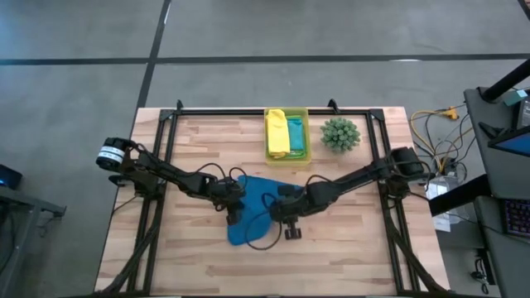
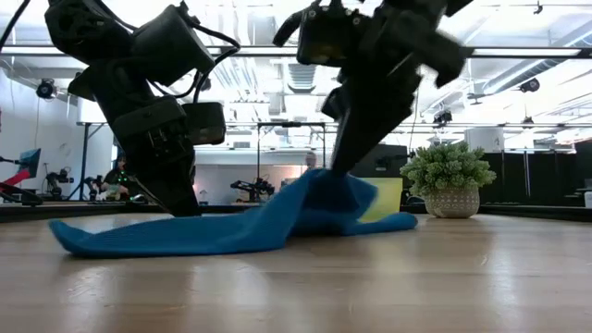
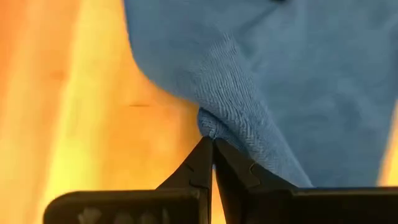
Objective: Fold microfiber towels
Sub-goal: Fold the blue microfiber cloth
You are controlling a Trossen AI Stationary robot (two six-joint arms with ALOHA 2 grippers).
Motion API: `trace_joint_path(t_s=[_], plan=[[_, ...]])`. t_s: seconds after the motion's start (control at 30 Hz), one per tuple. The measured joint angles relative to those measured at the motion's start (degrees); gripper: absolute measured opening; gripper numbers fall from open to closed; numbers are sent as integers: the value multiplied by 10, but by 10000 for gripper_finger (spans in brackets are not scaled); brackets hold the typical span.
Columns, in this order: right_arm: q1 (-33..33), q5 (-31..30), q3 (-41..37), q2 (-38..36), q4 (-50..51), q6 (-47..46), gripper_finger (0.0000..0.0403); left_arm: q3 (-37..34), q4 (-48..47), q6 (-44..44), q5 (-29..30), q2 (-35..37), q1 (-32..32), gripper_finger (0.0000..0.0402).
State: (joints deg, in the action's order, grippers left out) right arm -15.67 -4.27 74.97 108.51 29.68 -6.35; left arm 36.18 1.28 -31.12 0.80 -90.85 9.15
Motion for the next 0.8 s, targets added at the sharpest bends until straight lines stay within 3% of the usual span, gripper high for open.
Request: trace_joint_path(t_s=[0.17,0.8], plan=[[-23,13,-7,-1,2,-69,9,0,0,0,0,0,0,11],[-159,43,-29,-16,-2,-180,8,0,0,1,1,0,0,11]])
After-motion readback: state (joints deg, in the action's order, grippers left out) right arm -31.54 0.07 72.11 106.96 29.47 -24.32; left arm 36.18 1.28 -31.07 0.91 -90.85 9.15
